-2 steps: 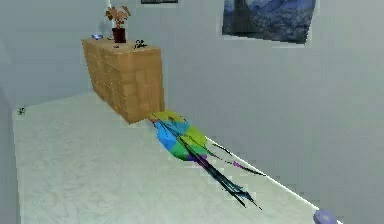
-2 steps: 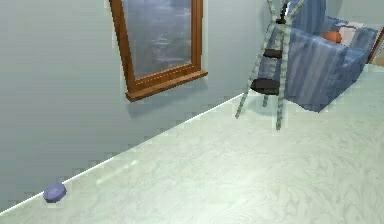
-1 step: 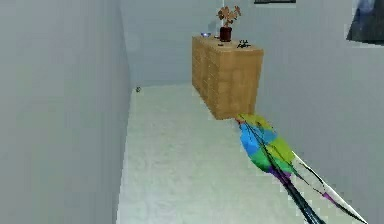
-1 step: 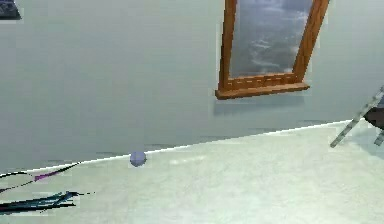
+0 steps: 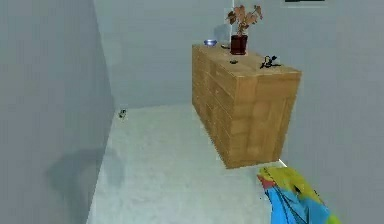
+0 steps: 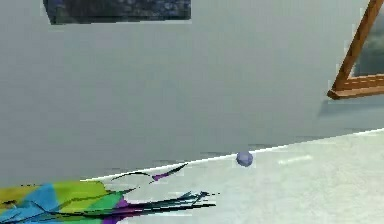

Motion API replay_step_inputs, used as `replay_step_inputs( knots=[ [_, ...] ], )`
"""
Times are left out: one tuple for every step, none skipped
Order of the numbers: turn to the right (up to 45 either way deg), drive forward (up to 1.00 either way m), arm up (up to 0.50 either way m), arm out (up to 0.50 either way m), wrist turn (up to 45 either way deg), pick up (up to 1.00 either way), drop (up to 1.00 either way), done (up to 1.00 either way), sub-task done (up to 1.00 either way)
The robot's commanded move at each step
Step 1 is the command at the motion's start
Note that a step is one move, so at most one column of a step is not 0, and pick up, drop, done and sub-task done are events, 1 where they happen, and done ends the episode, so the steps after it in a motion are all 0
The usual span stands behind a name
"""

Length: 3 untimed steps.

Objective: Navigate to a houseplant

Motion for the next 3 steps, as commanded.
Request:
replay_step_inputs(
  knots=[
    [-3.0,0.0,0.0,0.0,0.0,0.0,0.0,0.0,0.0],
    [0.0,1.0,0.0,0.0,0.0,0.0,0.0,0.0,0.0],
    [0.0,0.7,0.0,0.0,0.0,0.0,0.0,0.0,0.0]
  ],
)
